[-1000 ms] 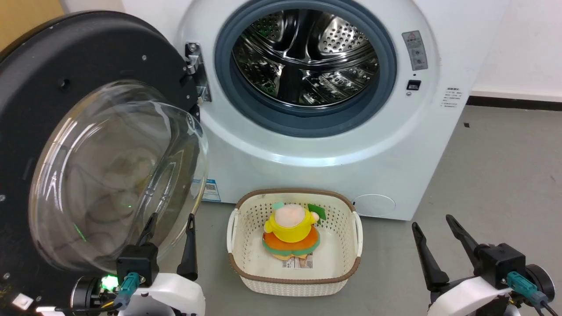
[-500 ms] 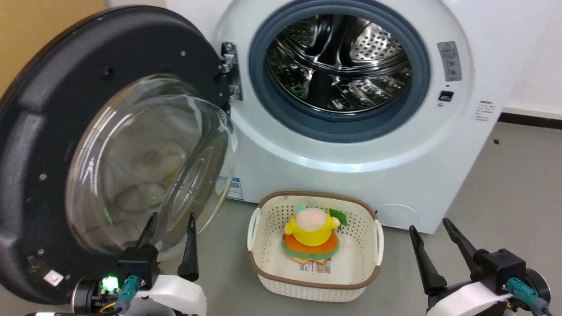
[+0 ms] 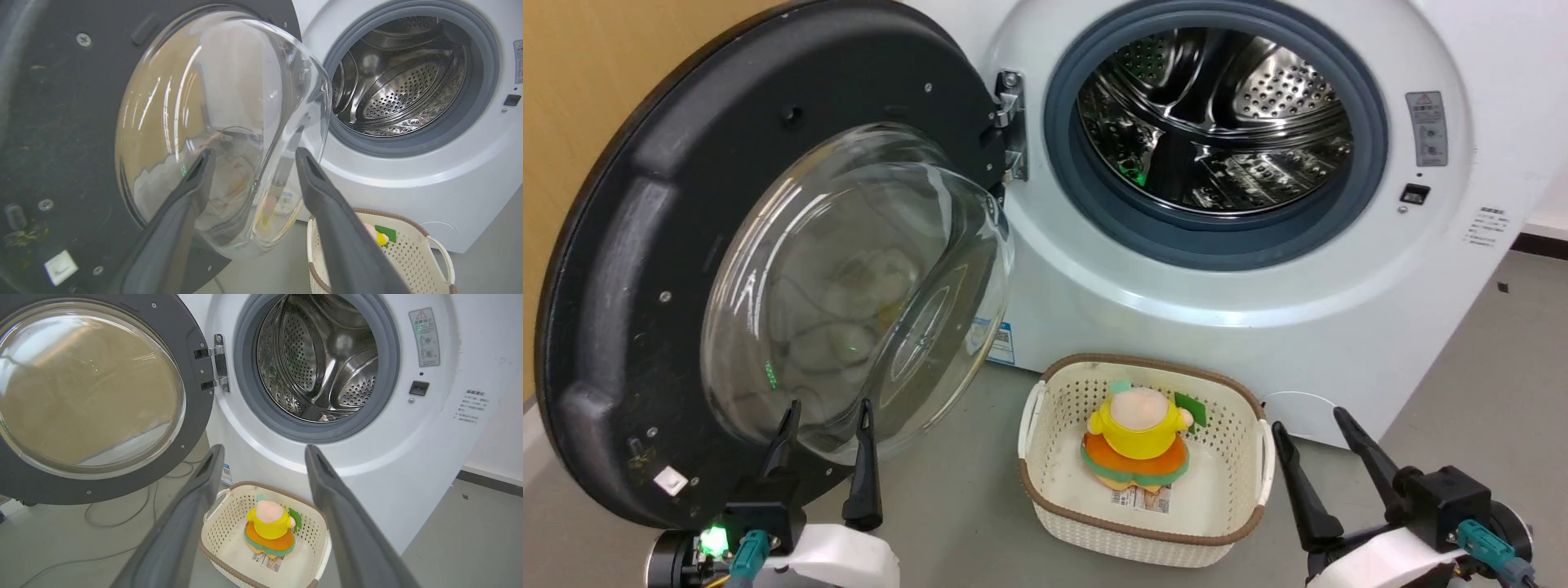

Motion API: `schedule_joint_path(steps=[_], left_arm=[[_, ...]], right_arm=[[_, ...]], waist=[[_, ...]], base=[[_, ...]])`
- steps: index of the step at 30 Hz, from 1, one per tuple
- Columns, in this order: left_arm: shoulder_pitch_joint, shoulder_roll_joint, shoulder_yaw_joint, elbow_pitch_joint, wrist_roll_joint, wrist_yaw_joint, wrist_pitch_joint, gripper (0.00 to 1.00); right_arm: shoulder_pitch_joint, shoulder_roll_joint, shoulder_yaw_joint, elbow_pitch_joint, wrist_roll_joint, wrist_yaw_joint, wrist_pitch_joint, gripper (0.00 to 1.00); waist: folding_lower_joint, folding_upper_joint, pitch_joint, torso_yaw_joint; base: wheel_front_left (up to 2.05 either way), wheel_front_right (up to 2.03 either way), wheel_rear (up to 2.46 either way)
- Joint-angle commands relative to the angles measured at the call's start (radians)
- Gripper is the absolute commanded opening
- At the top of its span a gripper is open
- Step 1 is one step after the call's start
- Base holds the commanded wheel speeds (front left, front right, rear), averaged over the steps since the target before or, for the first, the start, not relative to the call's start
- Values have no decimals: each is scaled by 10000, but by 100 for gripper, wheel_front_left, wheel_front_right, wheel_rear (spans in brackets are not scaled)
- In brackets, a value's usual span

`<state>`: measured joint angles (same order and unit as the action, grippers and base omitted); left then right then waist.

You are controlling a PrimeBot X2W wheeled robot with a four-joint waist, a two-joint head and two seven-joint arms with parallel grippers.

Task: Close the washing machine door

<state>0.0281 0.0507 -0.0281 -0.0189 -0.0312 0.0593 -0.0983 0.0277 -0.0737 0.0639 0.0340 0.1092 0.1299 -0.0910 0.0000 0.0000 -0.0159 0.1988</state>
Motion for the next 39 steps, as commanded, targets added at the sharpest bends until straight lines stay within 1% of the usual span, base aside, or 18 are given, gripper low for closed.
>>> schedule_joint_path(steps=[1, 27, 39], left_arm=[[201, 24, 20, -99, -75, 76, -111, 100], [863, 2, 39, -762, -232, 609, -654, 100], [1071, -1, -15, -980, -253, 779, -905, 100]], right_arm=[[-118, -109, 113, 88, 182, 3, -105, 100], [-662, -458, 1100, 692, 1028, 5, -681, 100], [-739, -566, 1431, 906, 1412, 6, -957, 100]], waist=[[0, 0, 10, 117], [0, 0, 38, 1231], [0, 0, 29, 1730]], base=[[0, 0, 0], [0, 0, 0], [0, 0, 0]])
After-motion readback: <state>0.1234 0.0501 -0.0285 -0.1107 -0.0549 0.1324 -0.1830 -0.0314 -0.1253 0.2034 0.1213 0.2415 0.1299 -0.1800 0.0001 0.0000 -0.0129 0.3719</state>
